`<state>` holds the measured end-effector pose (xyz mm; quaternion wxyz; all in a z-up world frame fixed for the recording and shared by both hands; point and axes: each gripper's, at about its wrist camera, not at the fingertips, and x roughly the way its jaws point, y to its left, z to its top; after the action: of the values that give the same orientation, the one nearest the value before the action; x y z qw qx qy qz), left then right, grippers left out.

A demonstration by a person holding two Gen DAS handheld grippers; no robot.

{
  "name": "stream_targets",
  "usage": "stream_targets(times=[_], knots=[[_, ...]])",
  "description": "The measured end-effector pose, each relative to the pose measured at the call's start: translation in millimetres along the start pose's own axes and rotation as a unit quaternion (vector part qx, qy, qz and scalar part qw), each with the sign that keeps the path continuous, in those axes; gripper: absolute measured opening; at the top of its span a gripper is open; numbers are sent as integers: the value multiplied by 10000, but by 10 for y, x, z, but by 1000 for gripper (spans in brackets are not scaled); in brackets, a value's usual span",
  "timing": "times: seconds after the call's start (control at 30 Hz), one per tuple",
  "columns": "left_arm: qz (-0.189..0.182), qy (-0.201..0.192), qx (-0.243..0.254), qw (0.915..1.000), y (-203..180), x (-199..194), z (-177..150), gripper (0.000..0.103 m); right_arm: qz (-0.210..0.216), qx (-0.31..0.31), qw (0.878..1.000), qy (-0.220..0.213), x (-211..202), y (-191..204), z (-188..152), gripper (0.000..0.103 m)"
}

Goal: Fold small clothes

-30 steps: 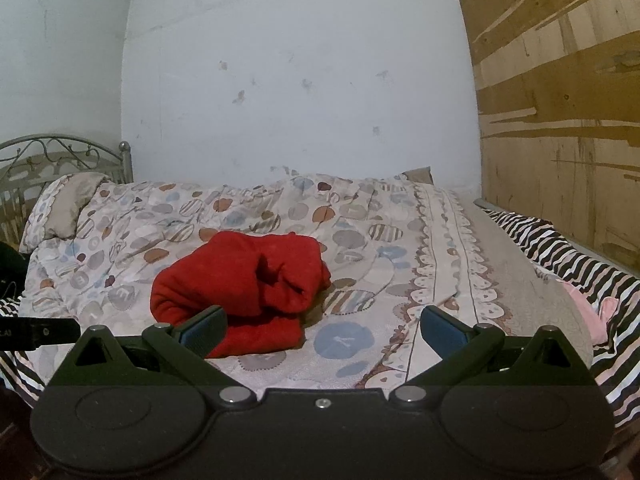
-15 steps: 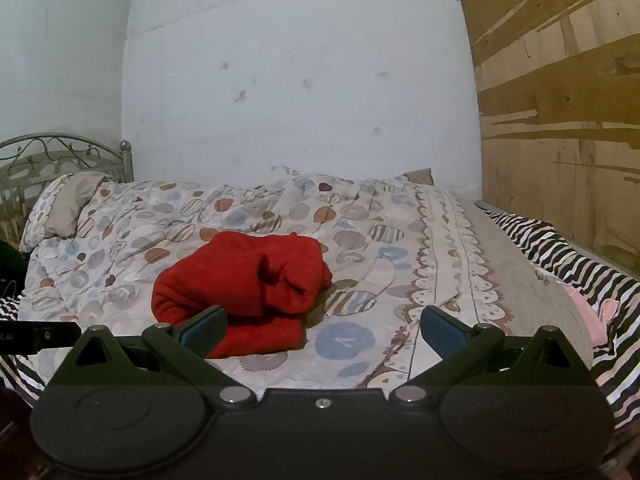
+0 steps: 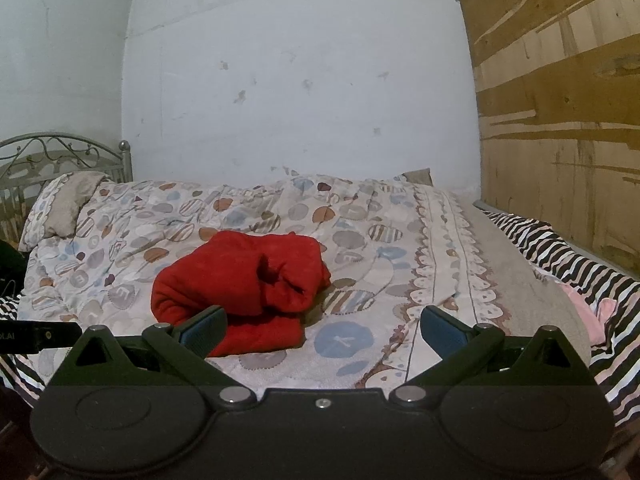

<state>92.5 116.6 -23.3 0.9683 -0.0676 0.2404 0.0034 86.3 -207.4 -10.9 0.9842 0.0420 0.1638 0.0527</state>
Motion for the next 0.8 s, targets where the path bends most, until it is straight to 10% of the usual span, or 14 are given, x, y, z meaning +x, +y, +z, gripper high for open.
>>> stream_targets(times=[0.8], knots=[[-21, 122, 1, 9999, 5, 34, -34, 103, 3, 2, 10000, 48, 11, 17, -57, 103]])
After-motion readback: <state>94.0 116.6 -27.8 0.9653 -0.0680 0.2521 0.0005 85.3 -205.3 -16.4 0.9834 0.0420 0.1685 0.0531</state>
